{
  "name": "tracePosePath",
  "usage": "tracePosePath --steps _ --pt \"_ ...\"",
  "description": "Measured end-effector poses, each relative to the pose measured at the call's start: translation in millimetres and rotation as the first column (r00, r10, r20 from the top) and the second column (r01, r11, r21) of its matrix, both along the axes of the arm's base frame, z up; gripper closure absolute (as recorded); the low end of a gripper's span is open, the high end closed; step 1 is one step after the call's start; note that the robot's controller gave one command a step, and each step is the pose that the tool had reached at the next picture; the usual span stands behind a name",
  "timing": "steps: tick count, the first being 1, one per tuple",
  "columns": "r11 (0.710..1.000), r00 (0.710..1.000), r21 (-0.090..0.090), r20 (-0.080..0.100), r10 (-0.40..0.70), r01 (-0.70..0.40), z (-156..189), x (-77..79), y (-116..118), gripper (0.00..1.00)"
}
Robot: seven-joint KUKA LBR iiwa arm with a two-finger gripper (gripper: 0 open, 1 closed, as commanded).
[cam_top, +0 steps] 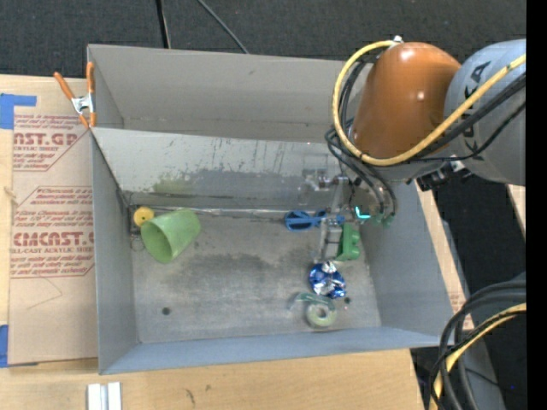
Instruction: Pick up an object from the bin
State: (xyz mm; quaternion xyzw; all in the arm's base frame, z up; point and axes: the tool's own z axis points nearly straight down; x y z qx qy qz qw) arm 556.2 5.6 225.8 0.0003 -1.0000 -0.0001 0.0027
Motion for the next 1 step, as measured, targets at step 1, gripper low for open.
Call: tracePosePath --steps 1 --pt "0.989 0.989 0.002 -0.004 0.148 -0.148 -112.9 -65.2 -35.8 0.00"
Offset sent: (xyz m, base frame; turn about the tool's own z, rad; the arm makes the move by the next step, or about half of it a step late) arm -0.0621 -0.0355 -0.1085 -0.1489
